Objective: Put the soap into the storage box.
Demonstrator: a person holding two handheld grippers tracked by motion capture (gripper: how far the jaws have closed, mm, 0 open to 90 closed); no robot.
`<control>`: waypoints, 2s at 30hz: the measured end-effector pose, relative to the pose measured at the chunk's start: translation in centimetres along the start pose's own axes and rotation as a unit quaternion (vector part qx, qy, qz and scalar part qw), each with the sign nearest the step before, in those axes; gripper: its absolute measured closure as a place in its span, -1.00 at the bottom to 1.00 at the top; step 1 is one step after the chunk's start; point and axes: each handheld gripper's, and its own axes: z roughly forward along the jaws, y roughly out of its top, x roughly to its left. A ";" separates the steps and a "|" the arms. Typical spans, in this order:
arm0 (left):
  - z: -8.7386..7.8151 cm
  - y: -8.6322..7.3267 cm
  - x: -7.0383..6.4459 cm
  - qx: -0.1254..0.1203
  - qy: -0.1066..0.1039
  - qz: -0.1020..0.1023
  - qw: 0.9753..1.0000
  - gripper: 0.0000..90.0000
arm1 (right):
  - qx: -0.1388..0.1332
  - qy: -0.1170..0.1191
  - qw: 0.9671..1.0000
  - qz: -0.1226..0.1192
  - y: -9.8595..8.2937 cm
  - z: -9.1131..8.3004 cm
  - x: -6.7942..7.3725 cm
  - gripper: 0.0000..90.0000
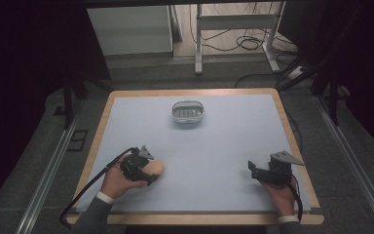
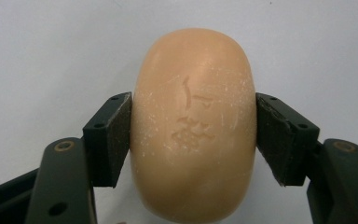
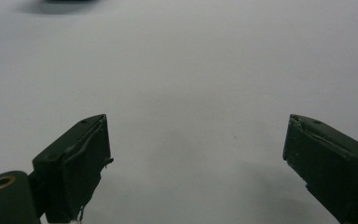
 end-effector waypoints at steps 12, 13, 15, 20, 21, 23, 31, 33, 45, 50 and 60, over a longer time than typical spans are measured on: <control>-0.8 0.2 0.6 -0.010 0.000 -0.002 1.000 -0.28 | 0.000 0.001 1.000 0.000 0.0 0.0 0.0 -0.84; -0.9 0.3 0.6 -0.014 0.001 -0.002 1.000 -0.28 | 0.000 0.001 1.000 -0.001 0.0 0.0 0.0 -0.84; -1.0 0.3 0.6 -0.016 0.000 -0.001 1.000 -0.28 | 0.000 0.001 1.000 -0.001 0.0 0.0 0.0 -0.84; -1.1 0.6 0.7 -0.019 0.002 -0.002 1.000 -0.28 | 0.001 0.001 1.000 -0.001 0.0 0.0 0.0 -0.84; -1.2 0.7 0.7 -0.019 0.001 0.000 1.000 -0.28 | 0.001 0.001 1.000 -0.001 0.0 0.0 0.0 -0.84; -1.2 0.7 0.7 -0.019 0.003 0.000 1.000 -0.28 | 0.001 0.001 1.000 -0.001 0.0 0.0 0.0 -0.84; -1.4 1.2 0.9 -0.025 -0.003 -0.001 1.000 -0.28 | 0.002 0.001 1.000 -0.001 0.0 0.0 0.0 -0.84; -1.5 1.2 0.9 -0.025 -0.003 0.000 1.000 -0.28 | 0.003 0.001 1.000 0.000 0.0 0.1 0.0 -0.84; -2.0 2.2 0.8 -0.031 0.002 0.007 0.999 -0.28 | 0.003 0.001 1.000 0.000 0.0 0.1 0.0 -0.84; -2.2 2.5 0.8 -0.033 0.003 0.011 0.999 -0.28 | 0.003 0.001 1.000 0.001 0.0 0.1 0.0 -0.84; -2.3 3.3 1.1 -0.037 0.005 0.011 0.999 -0.28 | 0.004 0.001 1.000 0.001 0.0 0.1 -0.1 -0.84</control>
